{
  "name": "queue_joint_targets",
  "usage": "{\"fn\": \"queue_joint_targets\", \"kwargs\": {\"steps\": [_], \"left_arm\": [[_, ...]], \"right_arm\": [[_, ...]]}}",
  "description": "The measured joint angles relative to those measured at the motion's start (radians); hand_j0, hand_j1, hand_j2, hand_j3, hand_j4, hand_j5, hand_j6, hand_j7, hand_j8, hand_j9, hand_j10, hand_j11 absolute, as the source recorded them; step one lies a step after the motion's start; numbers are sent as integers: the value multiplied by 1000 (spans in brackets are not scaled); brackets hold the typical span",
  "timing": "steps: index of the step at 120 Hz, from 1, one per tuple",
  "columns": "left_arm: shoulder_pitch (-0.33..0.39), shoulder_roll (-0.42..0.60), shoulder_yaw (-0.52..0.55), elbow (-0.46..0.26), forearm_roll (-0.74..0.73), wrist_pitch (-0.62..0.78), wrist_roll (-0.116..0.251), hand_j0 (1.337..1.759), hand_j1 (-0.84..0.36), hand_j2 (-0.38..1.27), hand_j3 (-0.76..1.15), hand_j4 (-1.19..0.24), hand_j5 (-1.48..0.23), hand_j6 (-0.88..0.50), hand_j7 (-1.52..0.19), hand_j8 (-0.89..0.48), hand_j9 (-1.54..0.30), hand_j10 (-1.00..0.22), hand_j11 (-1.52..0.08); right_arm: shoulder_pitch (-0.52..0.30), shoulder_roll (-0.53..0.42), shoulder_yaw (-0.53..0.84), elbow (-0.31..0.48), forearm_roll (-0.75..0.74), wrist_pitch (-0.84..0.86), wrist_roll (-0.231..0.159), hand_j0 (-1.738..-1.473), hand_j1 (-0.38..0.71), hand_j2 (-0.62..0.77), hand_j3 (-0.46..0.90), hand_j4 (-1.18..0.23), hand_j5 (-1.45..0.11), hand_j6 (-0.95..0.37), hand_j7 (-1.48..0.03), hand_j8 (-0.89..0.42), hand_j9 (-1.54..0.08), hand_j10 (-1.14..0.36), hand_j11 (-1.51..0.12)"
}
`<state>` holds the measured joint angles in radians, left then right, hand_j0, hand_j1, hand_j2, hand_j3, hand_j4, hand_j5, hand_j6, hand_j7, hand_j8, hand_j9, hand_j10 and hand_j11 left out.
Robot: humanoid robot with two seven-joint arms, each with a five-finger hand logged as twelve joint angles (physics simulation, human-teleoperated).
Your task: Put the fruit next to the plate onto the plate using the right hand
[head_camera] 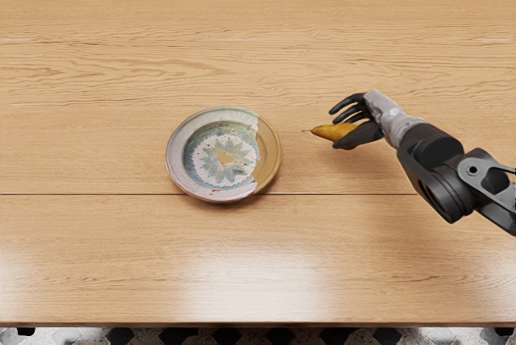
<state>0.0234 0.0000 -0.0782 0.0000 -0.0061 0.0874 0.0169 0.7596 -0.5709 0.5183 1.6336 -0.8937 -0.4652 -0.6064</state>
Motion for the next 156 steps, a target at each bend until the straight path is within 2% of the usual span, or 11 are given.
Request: {"fn": "queue_joint_targets", "kwargs": {"steps": [156], "left_arm": [[1, 0, 0, 0, 0, 0, 0, 1658, 349, 0, 0, 0, 0, -1, 0, 0, 0, 0, 0]], "right_arm": [[52, 199, -1, -5, 1, 2, -2, -1657, 311, 197, 0, -633, -828, -635, -825, -465, -819, -491, -822]]}}
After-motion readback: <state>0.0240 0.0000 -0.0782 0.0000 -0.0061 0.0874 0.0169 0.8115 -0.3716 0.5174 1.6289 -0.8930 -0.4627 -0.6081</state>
